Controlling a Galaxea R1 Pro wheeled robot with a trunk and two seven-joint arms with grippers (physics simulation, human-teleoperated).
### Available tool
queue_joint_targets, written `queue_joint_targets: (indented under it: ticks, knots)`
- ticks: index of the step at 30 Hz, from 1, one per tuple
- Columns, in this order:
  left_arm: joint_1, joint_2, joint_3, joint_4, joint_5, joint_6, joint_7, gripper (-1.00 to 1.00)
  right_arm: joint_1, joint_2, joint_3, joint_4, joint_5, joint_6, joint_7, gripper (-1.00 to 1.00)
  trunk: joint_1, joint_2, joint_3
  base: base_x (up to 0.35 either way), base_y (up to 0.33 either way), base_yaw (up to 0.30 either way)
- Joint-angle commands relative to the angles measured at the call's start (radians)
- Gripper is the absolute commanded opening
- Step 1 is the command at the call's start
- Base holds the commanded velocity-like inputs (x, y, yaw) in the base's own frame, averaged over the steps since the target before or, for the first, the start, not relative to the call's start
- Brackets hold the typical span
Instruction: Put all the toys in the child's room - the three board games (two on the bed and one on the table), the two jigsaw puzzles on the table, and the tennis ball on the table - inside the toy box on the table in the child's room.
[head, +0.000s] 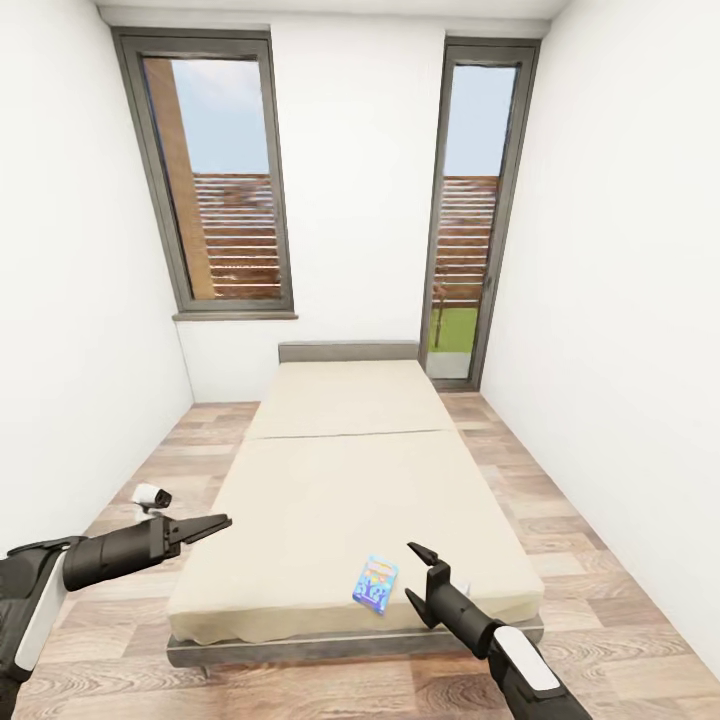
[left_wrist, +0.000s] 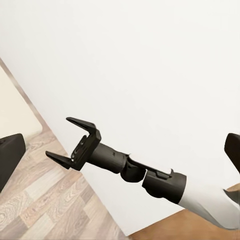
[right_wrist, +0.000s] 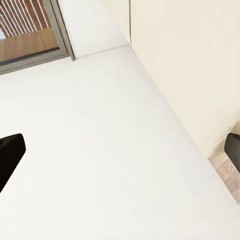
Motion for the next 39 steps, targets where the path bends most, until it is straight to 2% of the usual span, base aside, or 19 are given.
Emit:
queue_joint_targets:
  ticks: [1,39]
  knots:
    - [-0.001,-0.001,-0.001,0.0,0.002,0.011,-0.002,1.0,-0.001,0.001,-0.007,0.0,-0.002,0.008,-0.001,1.0,0.004,-0.008,-0.005,0.0,0.0,0.0]
    - [0.0,-0.003,-0.006,-0.001,0.0,0.011,-0.002,1.0,-0.001,0.011,-0.001,0.0,0.002,-0.008,0.001,1.0,0.15,-0.274,-0.124,0.0,0.0,0.0]
